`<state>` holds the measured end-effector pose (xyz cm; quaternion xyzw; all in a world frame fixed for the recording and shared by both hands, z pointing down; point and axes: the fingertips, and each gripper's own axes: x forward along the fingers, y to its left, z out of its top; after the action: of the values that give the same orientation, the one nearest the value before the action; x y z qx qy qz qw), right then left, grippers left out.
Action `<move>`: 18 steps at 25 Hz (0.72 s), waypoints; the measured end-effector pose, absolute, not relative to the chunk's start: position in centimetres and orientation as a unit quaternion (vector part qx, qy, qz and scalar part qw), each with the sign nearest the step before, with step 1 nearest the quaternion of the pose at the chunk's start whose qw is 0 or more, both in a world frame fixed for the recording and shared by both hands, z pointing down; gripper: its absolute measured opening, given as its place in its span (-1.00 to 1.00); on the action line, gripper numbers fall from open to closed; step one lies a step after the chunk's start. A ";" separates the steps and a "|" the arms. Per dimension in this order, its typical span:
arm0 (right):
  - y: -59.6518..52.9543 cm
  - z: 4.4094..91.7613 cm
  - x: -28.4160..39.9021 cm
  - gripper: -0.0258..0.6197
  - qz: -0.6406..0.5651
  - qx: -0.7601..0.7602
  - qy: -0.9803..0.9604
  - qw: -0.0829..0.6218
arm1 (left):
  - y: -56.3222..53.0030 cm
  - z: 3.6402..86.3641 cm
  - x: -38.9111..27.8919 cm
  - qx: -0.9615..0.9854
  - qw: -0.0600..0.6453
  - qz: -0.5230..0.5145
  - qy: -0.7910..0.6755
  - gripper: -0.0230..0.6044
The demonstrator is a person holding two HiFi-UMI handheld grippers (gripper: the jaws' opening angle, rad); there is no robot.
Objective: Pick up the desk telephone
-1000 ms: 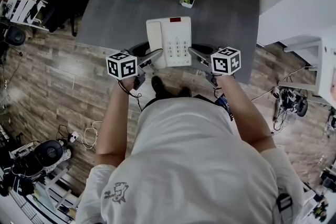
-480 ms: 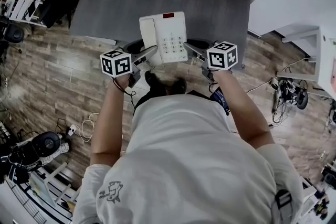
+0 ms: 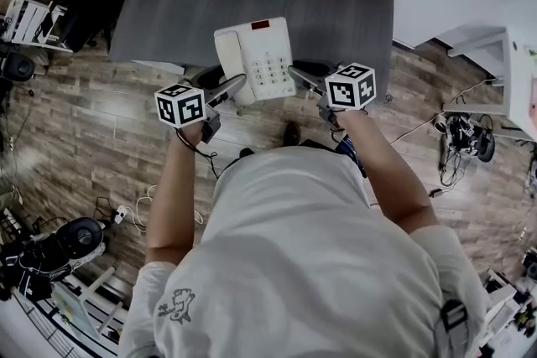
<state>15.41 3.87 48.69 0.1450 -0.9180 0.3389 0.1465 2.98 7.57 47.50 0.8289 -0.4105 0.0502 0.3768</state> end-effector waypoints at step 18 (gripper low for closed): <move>12.3 45.7 8.5 -0.71 0.309 0.156 -0.928 0.136 | 15.9 45.1 -4.0 0.839 0.361 0.038 -0.406 0.05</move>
<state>8.49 12.28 45.75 0.1560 -0.9283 0.3089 0.1360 -4.01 15.92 45.13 0.8387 -0.4059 0.0381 0.3610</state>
